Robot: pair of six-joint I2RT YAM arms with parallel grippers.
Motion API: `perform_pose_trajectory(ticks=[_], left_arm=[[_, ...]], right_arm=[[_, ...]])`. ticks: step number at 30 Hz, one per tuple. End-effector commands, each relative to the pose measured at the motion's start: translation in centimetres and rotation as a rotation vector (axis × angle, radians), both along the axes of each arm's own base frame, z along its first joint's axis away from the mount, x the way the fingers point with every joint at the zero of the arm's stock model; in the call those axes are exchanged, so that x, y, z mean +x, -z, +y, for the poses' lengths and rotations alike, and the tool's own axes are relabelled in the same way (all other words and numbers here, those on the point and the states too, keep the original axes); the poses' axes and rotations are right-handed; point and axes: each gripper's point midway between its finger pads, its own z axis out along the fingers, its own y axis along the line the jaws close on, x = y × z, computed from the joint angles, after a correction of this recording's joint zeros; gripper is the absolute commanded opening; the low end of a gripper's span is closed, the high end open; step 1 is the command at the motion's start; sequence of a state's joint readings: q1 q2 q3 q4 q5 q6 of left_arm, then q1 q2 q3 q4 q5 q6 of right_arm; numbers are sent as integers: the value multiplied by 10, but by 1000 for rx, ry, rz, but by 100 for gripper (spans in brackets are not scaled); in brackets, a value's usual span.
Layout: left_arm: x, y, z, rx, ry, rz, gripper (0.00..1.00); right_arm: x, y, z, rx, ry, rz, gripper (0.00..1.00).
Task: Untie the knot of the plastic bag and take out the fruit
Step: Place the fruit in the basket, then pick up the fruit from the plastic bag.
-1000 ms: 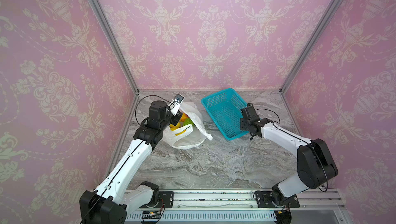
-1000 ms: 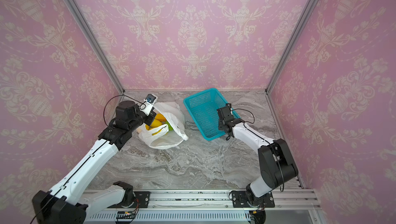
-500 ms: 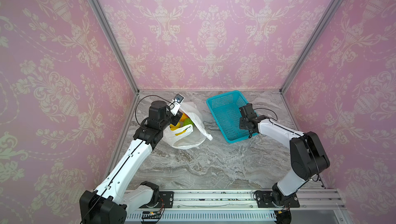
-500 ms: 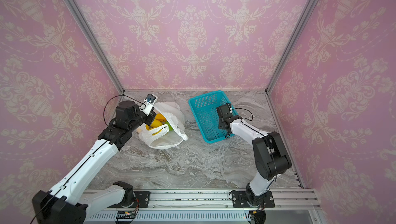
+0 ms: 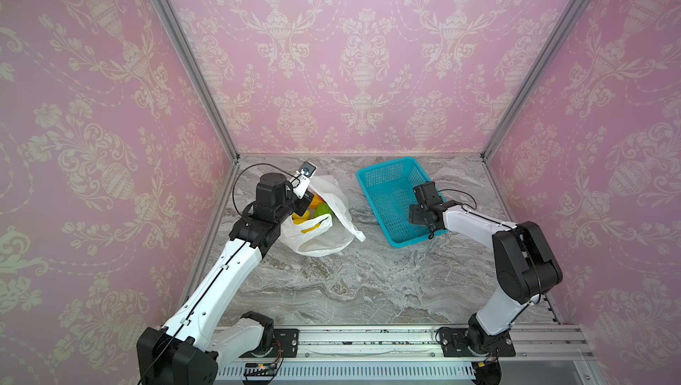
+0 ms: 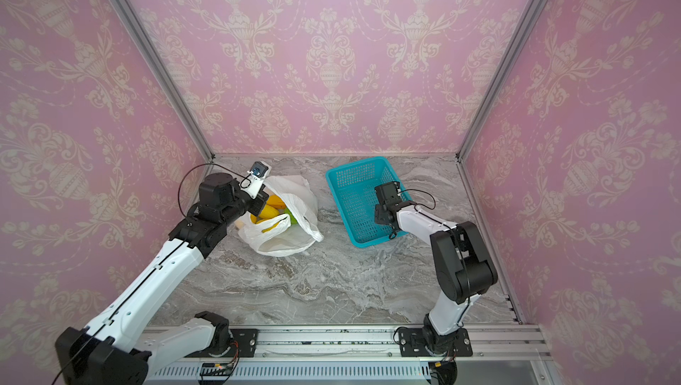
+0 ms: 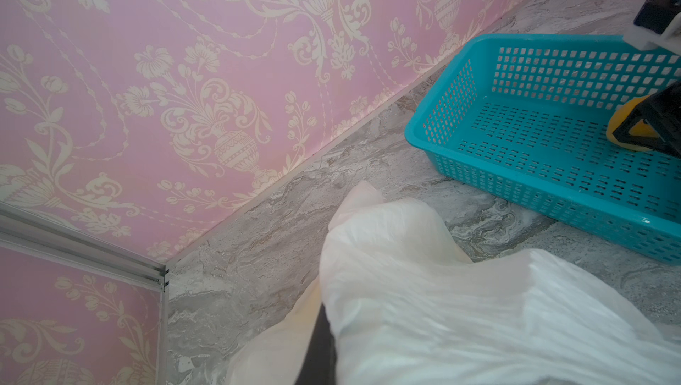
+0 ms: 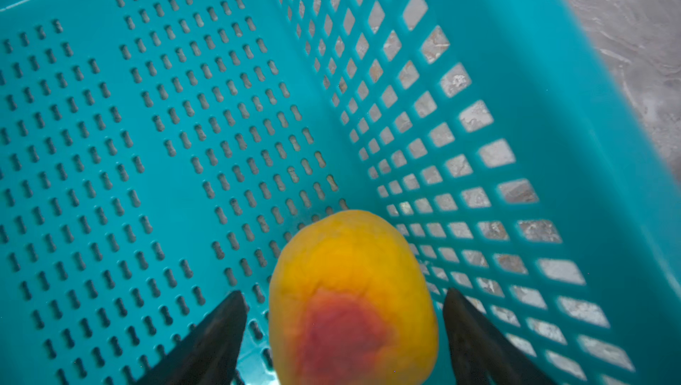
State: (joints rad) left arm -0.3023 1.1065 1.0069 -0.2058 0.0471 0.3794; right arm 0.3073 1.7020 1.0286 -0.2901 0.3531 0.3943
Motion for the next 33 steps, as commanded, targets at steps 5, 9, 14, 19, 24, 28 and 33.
perform_pose_trajectory(ticks=[5, 9, 14, 19, 24, 28, 33], left_arm=[[-3, -1, 1, 6, 16, -6, 0], [-1, 1, 0, 11, 18, 0, 0], [0, 3, 0, 14, 18, 5, 0], [0, 3, 1, 15, 16, 6, 0], [-1, 1, 2, 11, 16, -1, 0], [-1, 1, 1, 6, 22, 2, 0], [-1, 1, 1, 8, 19, 2, 0]], right_arm=[[-4, -10, -3, 32, 10, -46, 89], [-9, -33, -13, -31, 33, -79, 88], [-30, -93, 13, -75, -37, -223, 87], [-75, -175, 85, -25, -271, -479, 80], [-136, -230, 157, 161, -566, -657, 63], [-186, -253, 215, 229, -814, -748, 55], [-223, -235, 293, 248, -1025, -733, 49]])
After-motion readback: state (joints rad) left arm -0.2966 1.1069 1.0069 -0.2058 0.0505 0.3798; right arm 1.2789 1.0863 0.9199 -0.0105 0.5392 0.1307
